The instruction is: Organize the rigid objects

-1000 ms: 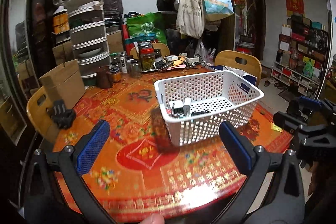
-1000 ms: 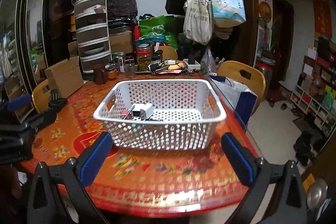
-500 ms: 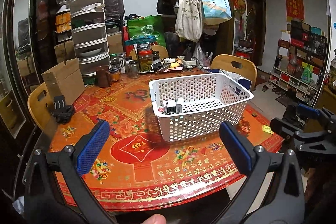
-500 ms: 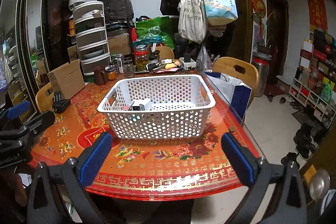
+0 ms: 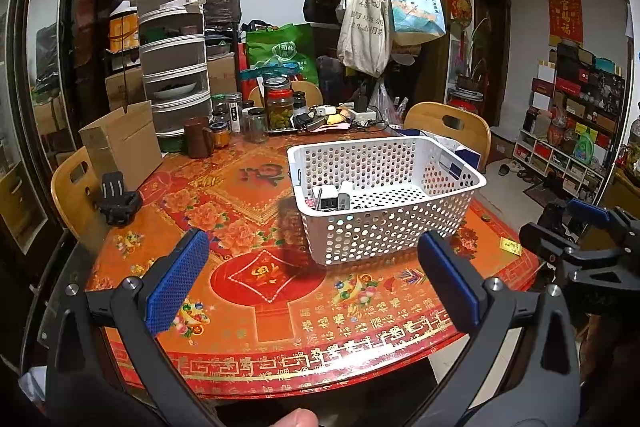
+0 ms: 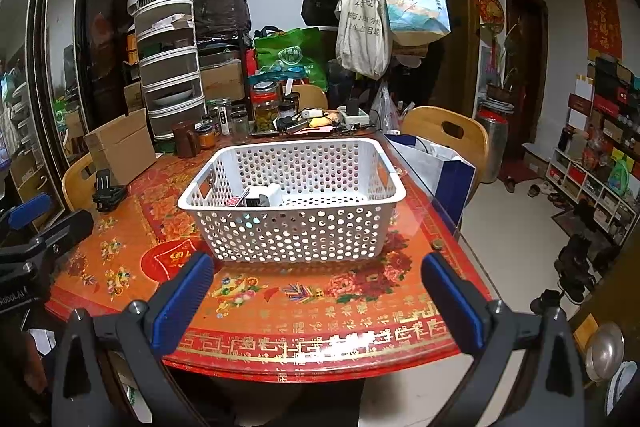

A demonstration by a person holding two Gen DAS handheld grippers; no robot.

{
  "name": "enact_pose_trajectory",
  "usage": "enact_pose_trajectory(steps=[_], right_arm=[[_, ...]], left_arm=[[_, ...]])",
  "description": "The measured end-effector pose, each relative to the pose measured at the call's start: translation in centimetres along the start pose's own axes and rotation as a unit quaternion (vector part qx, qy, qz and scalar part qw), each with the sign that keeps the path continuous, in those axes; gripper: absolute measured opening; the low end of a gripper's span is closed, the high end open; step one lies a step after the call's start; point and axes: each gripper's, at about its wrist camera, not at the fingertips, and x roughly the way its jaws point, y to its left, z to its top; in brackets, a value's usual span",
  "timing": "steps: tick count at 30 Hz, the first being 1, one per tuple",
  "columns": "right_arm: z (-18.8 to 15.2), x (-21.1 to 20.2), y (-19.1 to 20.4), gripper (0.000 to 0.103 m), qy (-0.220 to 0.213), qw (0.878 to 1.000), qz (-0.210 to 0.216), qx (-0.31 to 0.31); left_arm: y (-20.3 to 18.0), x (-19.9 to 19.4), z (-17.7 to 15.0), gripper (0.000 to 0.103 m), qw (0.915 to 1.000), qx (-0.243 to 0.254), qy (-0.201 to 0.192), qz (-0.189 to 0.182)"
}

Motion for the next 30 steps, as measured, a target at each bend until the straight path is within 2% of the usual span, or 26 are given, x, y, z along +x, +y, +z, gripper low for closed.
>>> enact_pose_trajectory(steps=[30], right_arm=[[-0.07, 0.21, 0.73, 0.103, 0.005, 1.000, 0.006, -0.011]], left_arm=[[-0.10, 0.74, -0.87, 0.103, 0.9999, 0.002, 0.015, -0.001]])
